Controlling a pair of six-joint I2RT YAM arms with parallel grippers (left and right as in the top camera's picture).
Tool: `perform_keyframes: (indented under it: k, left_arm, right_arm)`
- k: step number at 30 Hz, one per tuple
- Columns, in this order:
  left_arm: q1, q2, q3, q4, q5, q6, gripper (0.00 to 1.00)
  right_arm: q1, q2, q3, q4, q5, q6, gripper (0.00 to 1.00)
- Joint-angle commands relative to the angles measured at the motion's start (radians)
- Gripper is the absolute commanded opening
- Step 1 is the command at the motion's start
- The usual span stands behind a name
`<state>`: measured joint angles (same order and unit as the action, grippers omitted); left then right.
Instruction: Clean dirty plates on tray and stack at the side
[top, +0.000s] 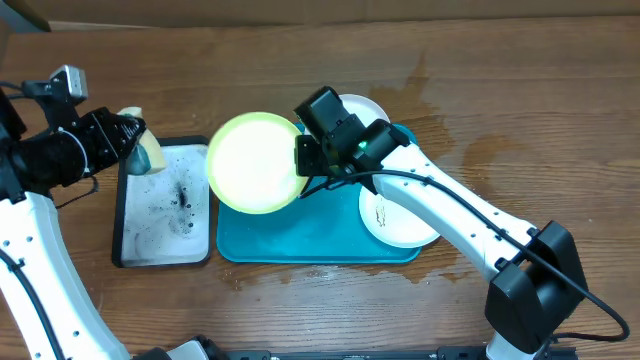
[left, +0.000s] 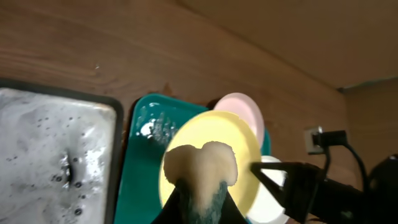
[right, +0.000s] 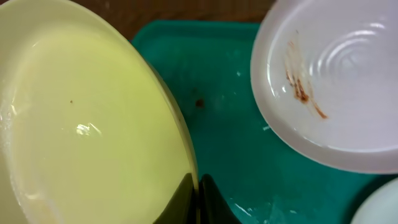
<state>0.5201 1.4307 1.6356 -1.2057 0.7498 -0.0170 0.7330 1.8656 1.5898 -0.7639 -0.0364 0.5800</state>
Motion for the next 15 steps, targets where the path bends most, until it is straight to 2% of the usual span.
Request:
perform_keyframes:
  k: [1,6,15]
  left_arm:
    - [0.026,0.000,0.051,0.000,0.110,-0.028,0.04]
    - [0.037,0.000,0.056,0.001,0.162,-0.059,0.04]
    - [0.037,0.000,0.056,-0.002,0.169,-0.103,0.04]
  right_arm:
    - [0.008,-0.004,0.040,0.069,0.042,-0.013,0.04]
    - [0.050,0.018,0.040,0.183,0.115,-0.012,0.04]
    - [0.176,0.196,0.040,0.387,0.236,-0.015,0.04]
